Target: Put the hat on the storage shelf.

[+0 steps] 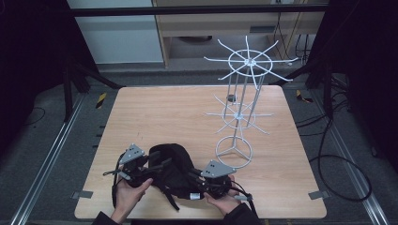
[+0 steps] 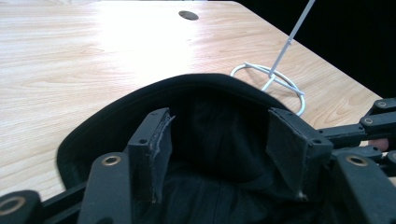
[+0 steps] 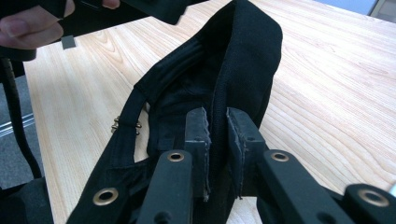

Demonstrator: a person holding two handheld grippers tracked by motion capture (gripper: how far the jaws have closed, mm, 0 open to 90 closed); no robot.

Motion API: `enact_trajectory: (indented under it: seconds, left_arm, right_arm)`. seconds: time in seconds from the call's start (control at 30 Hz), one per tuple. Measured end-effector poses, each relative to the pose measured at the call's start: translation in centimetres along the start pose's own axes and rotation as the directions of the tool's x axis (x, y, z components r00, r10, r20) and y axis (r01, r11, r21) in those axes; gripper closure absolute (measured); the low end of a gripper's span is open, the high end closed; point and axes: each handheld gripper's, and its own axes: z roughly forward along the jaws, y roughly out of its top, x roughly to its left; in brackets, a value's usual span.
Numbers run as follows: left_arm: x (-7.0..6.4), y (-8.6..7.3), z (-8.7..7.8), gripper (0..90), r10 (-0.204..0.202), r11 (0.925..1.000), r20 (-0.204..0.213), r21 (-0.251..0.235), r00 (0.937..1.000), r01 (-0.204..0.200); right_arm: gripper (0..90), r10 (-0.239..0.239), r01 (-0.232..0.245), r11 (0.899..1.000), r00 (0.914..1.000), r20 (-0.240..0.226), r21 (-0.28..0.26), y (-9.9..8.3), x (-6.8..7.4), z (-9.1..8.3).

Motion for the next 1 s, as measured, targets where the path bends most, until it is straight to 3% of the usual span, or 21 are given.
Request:
enact_trajectory:
  seconds: [0.27,0.53,0.67,0.8,1.0]
  left_arm:
    - [-0.6,0.1,1.6,35.8,-0.014,0.9995,0.023,0.028,0.9996,0.013]
    - [-1.0,0.2,2.5,33.3,-0.031,0.9993,0.031,0.020,0.9990,0.030]
    - [-1.3,0.2,2.7,32.2,-0.043,0.9989,0.064,0.023,0.9970,0.042]
    - [-1.9,0.4,3.0,31.7,-0.009,0.9993,0.033,0.036,0.9994,0.008]
    - [-1.4,0.3,3.6,39.8,-0.057,0.9964,0.022,0.065,0.9981,0.055]
  right_arm:
    - [78.9,-0.009,0.009,1.000,0.9999,-0.013,-0.004,0.0,0.3,0.2]
    - [78.9,-0.024,0.024,1.000,0.9993,-0.028,-0.002,0.0,0.6,0.3]
    - [79.2,-0.030,0.030,1.000,0.9985,-0.046,-0.001,0.0,0.7,0.4]
    - [79.1,-0.045,0.045,0.999,0.9970,-0.063,0.004,0.0,0.9,0.5]
    - [79.0,-0.057,0.057,0.998,0.9948,-0.085,0.004,0.0,1.1,0.6]
